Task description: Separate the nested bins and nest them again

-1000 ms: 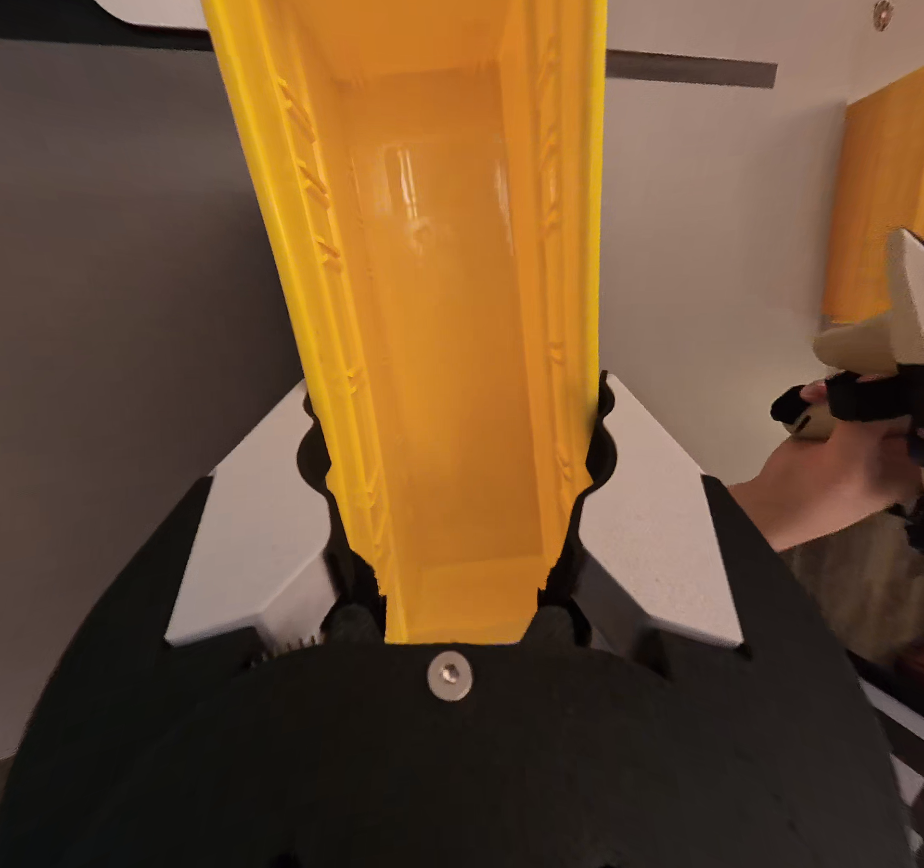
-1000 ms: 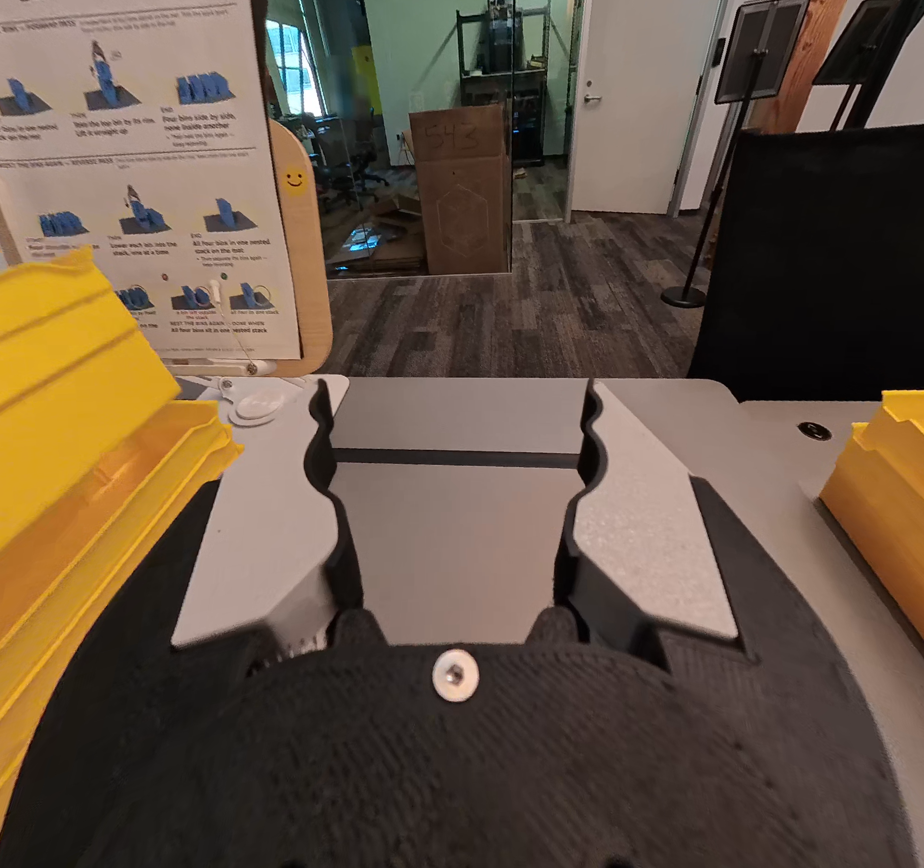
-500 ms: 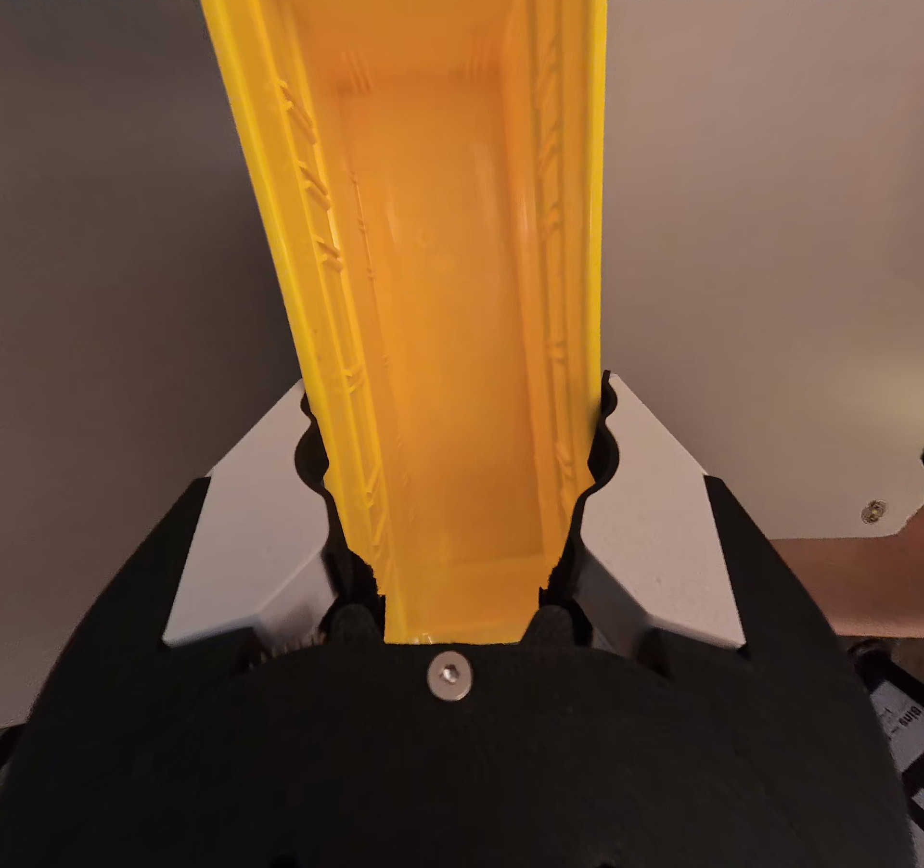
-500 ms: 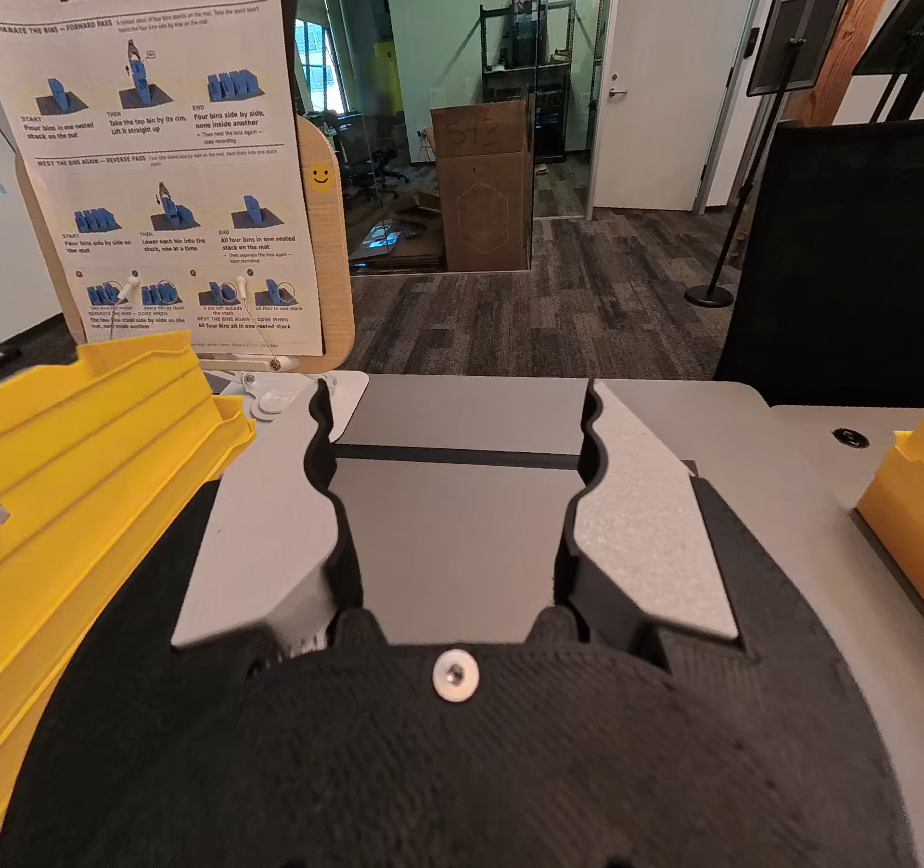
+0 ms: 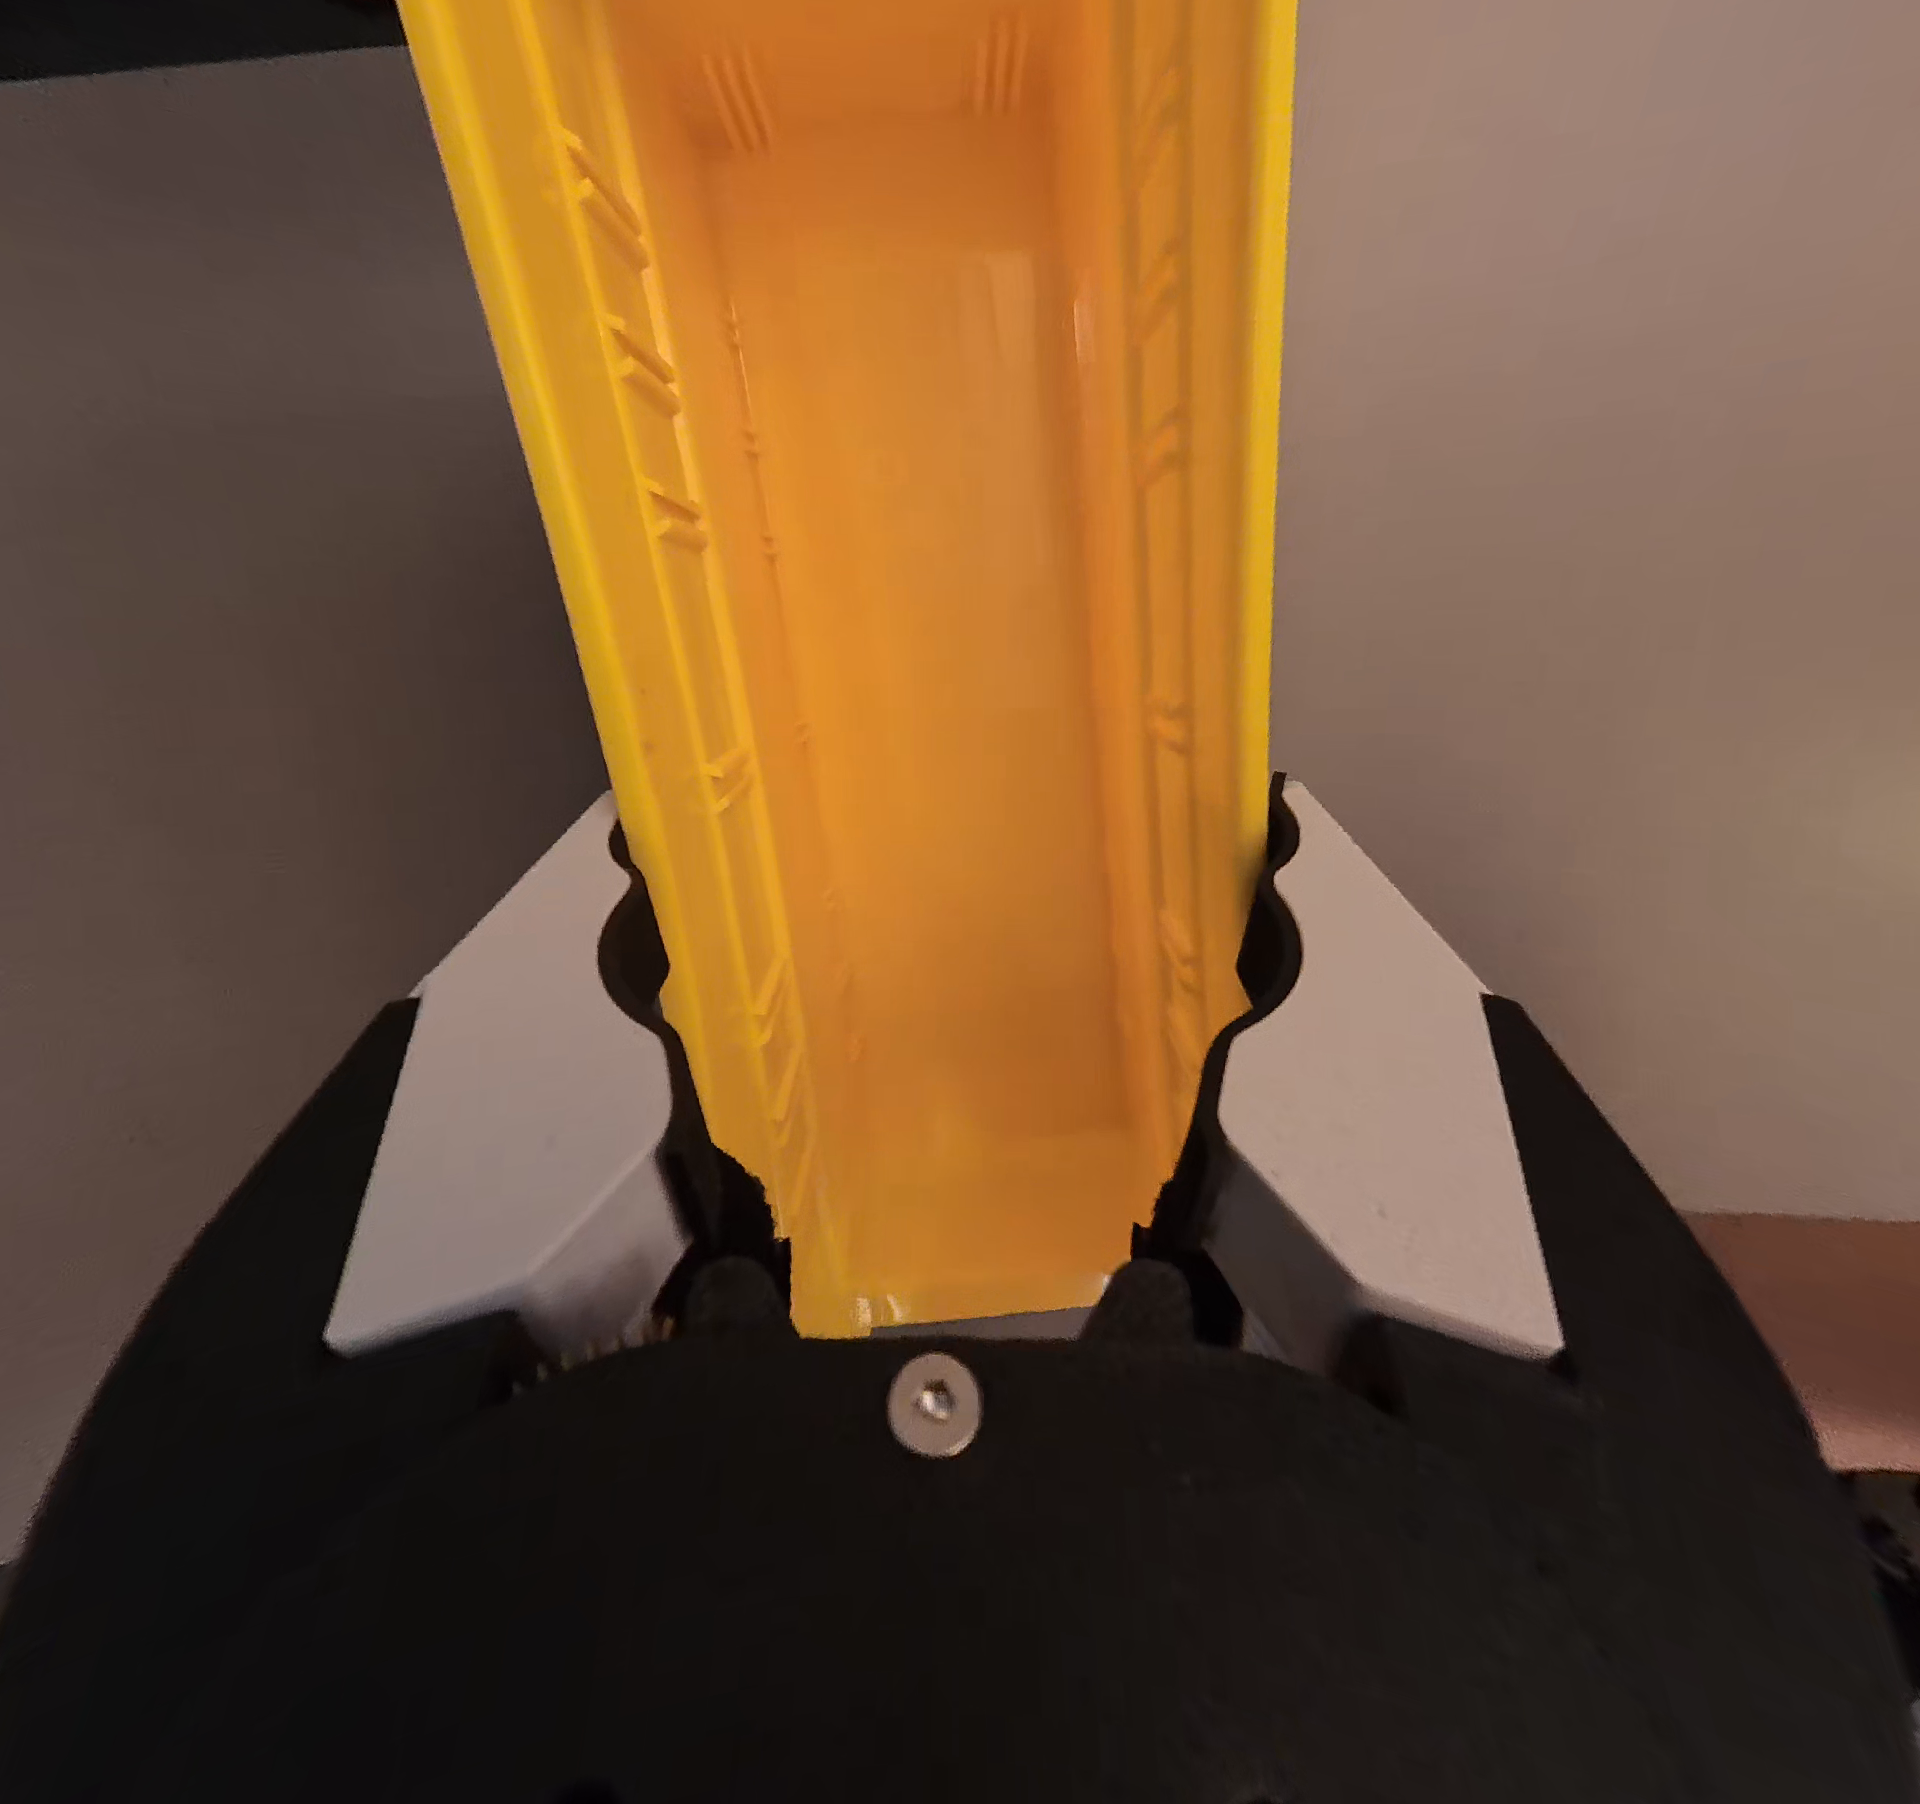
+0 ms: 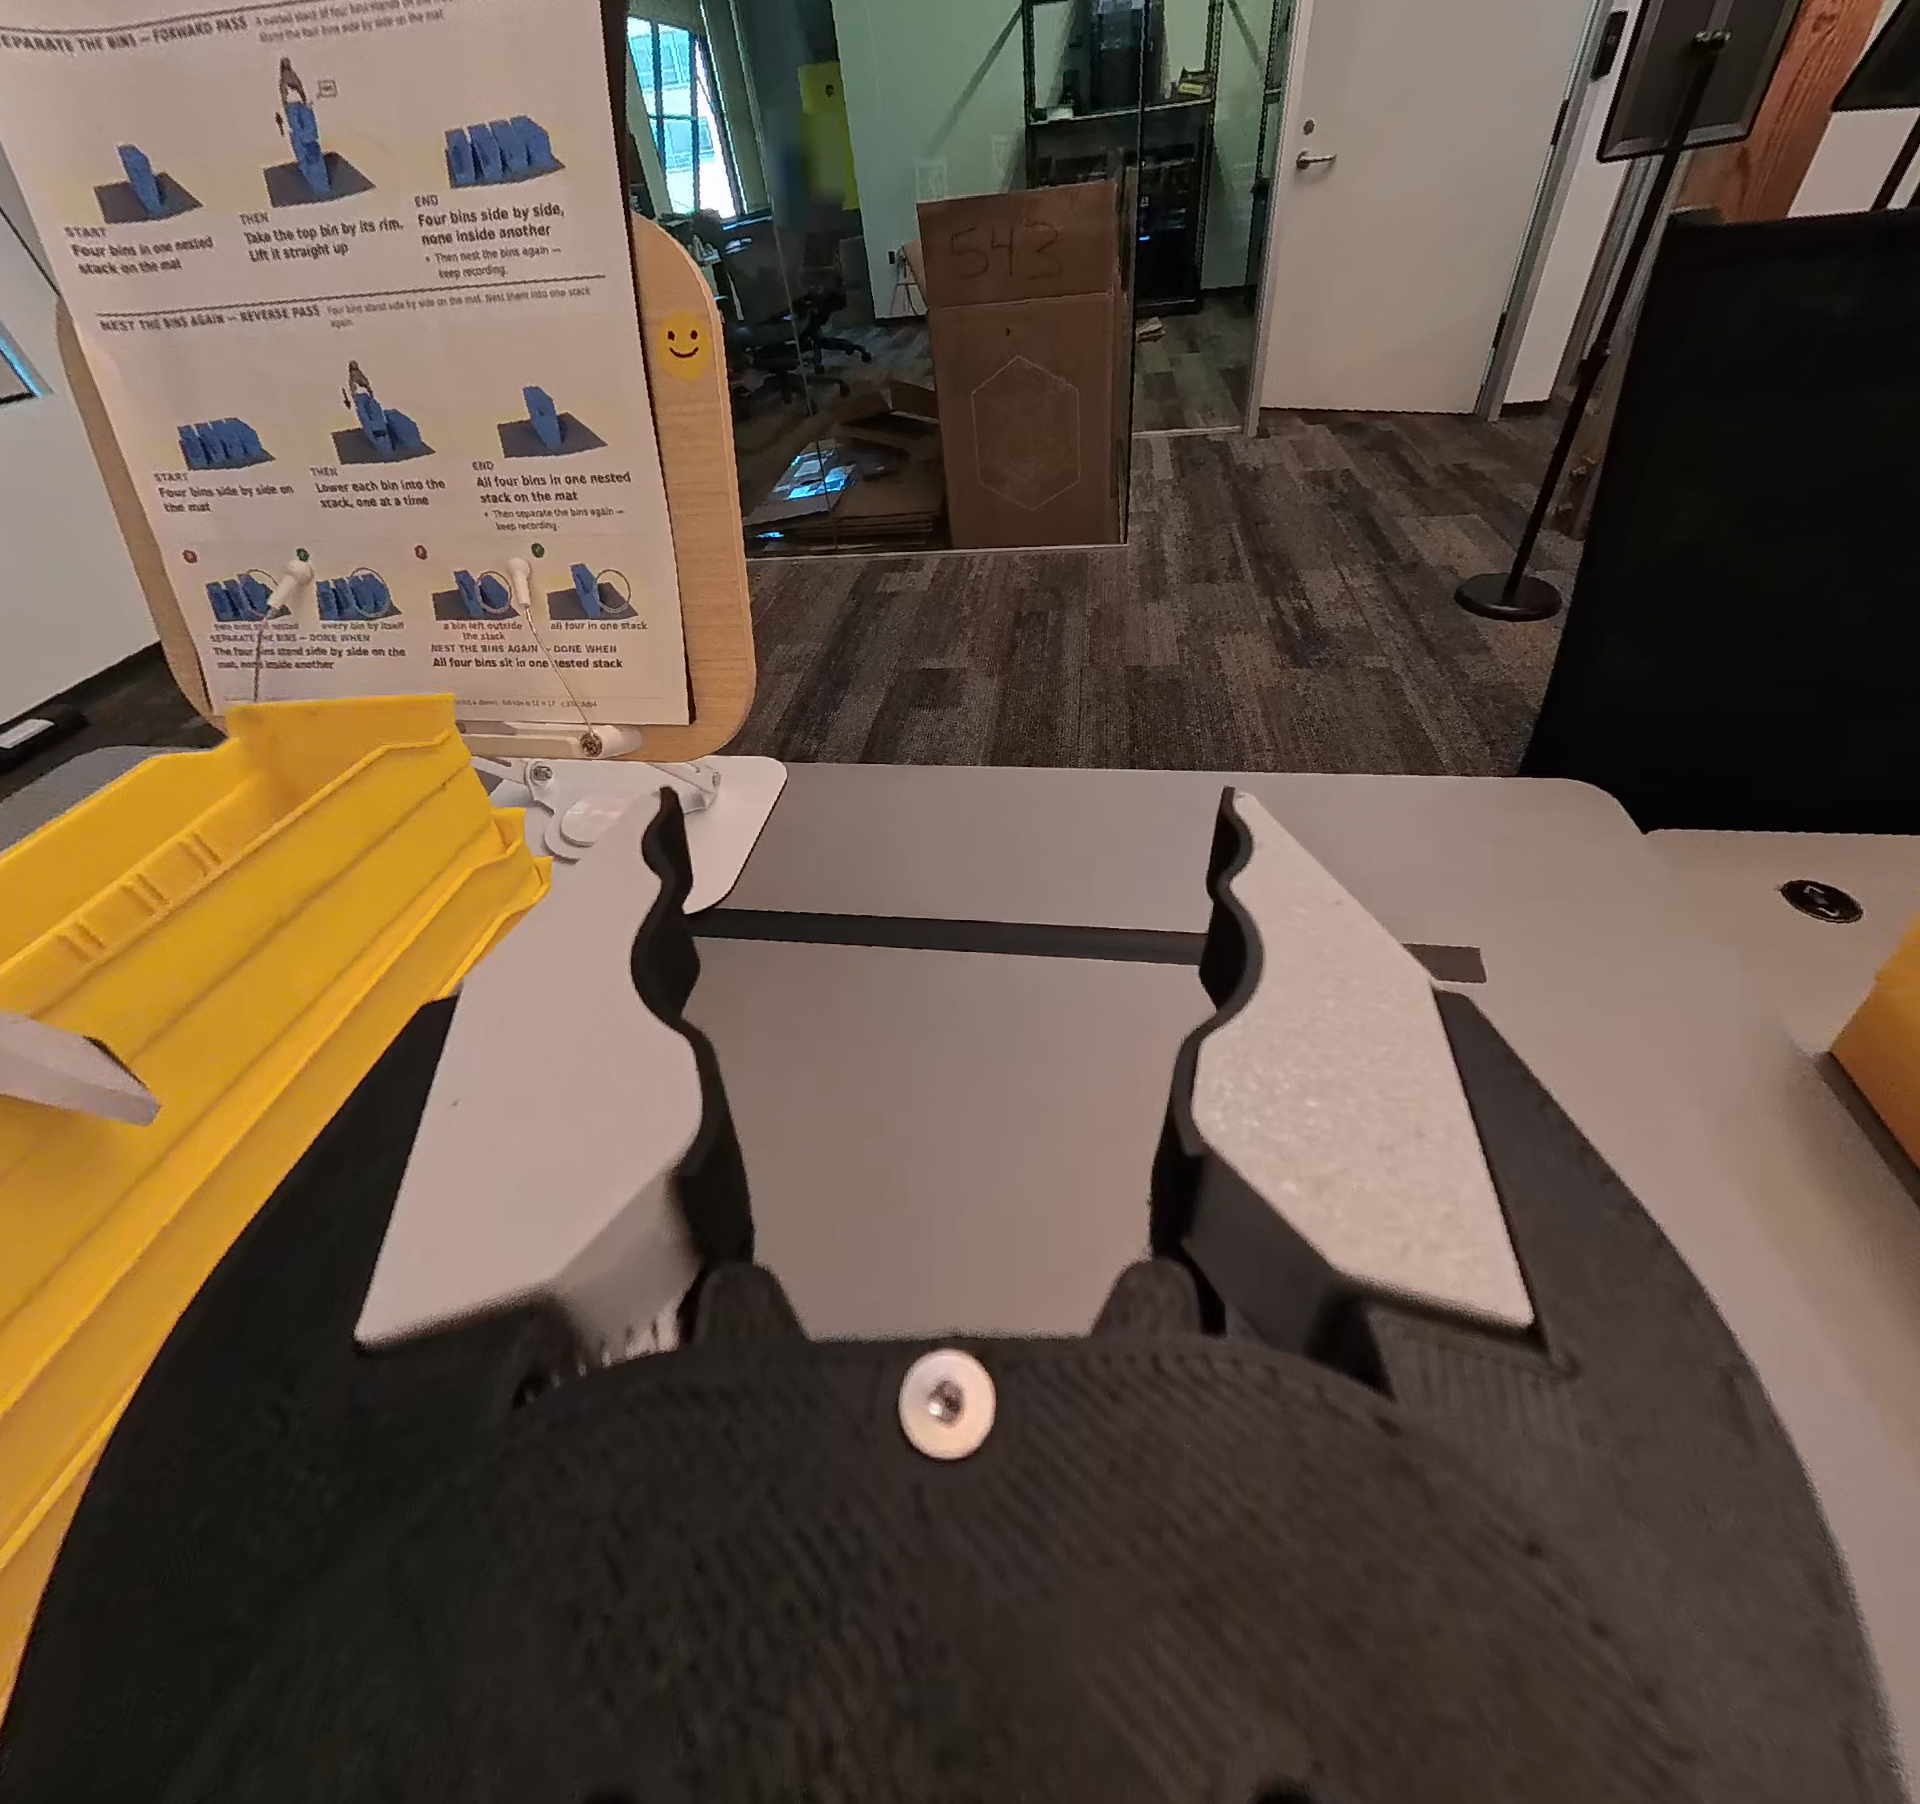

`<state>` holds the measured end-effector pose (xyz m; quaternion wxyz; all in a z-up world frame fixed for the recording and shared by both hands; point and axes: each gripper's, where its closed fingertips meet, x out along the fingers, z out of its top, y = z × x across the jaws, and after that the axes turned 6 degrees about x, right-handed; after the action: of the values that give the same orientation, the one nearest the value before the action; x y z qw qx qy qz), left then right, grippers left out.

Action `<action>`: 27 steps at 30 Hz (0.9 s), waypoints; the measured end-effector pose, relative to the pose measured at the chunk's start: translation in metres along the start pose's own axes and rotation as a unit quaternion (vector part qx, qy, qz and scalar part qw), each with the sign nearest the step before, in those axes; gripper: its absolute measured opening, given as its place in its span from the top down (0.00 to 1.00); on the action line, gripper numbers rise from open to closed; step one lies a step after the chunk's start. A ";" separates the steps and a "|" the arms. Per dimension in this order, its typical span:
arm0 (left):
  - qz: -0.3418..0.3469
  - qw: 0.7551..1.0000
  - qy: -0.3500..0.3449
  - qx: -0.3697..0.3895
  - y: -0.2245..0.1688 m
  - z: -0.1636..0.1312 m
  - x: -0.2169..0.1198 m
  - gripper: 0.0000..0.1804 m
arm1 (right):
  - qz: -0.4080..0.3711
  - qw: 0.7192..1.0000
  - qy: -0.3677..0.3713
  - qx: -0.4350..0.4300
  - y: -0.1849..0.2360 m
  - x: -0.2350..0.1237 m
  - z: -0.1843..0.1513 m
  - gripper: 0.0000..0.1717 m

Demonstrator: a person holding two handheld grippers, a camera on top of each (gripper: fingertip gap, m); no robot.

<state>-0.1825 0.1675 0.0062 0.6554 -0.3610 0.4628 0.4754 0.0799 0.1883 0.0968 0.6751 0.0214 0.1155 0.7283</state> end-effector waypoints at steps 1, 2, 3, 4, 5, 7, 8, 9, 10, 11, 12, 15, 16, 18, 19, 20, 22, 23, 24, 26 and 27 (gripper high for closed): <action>0.003 1.000 0.000 0.002 -0.001 0.000 0.002 0.36 | 0.000 1.000 -0.001 0.000 0.000 0.000 0.000 0.42; 0.005 1.000 0.004 0.005 -0.001 -0.002 0.004 0.36 | 0.001 1.000 -0.002 0.001 0.000 -0.001 0.001 0.42; 0.006 1.000 0.013 0.006 -0.002 -0.005 0.006 0.36 | 0.001 1.000 -0.003 0.003 0.000 -0.001 0.001 0.42; 0.008 1.000 0.014 0.010 -0.003 -0.006 0.007 0.38 | 0.002 1.000 -0.003 0.004 -0.001 -0.001 0.001 0.42; 0.010 1.000 0.020 0.011 -0.003 -0.008 0.006 0.38 | 0.002 1.000 -0.004 0.005 -0.001 -0.001 0.001 0.42; 0.011 0.999 0.032 0.010 -0.004 -0.012 0.007 0.36 | 0.003 1.000 -0.002 0.008 -0.002 0.000 0.001 0.42; 0.012 0.999 0.039 0.010 -0.004 -0.014 0.008 0.34 | 0.003 1.000 -0.001 0.009 -0.002 0.000 0.000 0.42; 0.013 0.999 0.042 0.010 -0.004 -0.015 0.009 0.32 | 0.003 1.000 0.000 0.009 -0.002 0.000 0.000 0.42; 0.014 0.999 0.038 0.006 -0.005 -0.014 0.009 0.31 | 0.003 1.000 0.001 0.010 -0.003 0.000 -0.001 0.42; 0.013 0.999 0.033 0.004 -0.005 -0.013 0.009 0.31 | 0.003 1.000 0.002 0.010 -0.003 0.000 -0.001 0.42; 0.011 1.000 0.027 0.004 -0.005 -0.011 0.009 0.30 | 0.004 1.000 0.003 0.010 -0.003 0.000 -0.001 0.42; -0.005 1.000 -0.001 -0.003 -0.005 -0.001 0.001 0.34 | 0.005 1.000 -0.002 0.011 -0.002 -0.002 0.001 0.42; -0.009 1.000 -0.011 -0.004 -0.003 0.002 -0.004 0.36 | 0.007 1.000 -0.001 0.011 -0.001 -0.001 0.001 0.42; -0.022 1.000 -0.019 -0.004 -0.003 0.004 -0.012 0.40 | 0.009 1.000 0.001 0.011 0.000 0.000 -0.001 0.42; -0.029 0.999 -0.017 -0.005 -0.003 0.002 -0.014 0.41 | 0.009 1.000 0.002 0.011 0.000 0.000 -0.001 0.42; -0.036 0.999 -0.017 -0.006 -0.004 0.001 -0.016 0.41 | 0.010 1.000 0.004 0.011 0.001 0.001 -0.002 0.42; -0.051 0.999 -0.019 -0.007 -0.004 -0.002 -0.020 0.33 | 0.010 1.000 0.007 0.010 0.001 0.002 -0.004 0.42; -0.066 0.998 -0.024 -0.002 -0.008 -0.003 -0.023 0.28 | 0.011 1.000 0.009 0.009 0.001 0.002 -0.005 0.42; -0.087 0.996 -0.036 0.009 -0.013 -0.003 -0.029 0.25 | 0.012 1.000 0.009 0.010 0.002 0.002 -0.005 0.42; -0.132 0.986 -0.078 0.059 -0.029 -0.006 -0.049 0.27 | 0.015 1.000 0.008 0.012 0.001 0.002 -0.004 0.42; -0.146 0.980 -0.096 0.097 -0.035 -0.013 -0.059 0.27 | 0.015 1.000 0.006 0.015 0.001 0.001 -0.003 0.42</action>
<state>-0.1599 0.1288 0.0595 0.7911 -0.3123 0.3842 0.3592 0.0786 0.1891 0.0937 0.6628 0.0285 0.1300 0.7369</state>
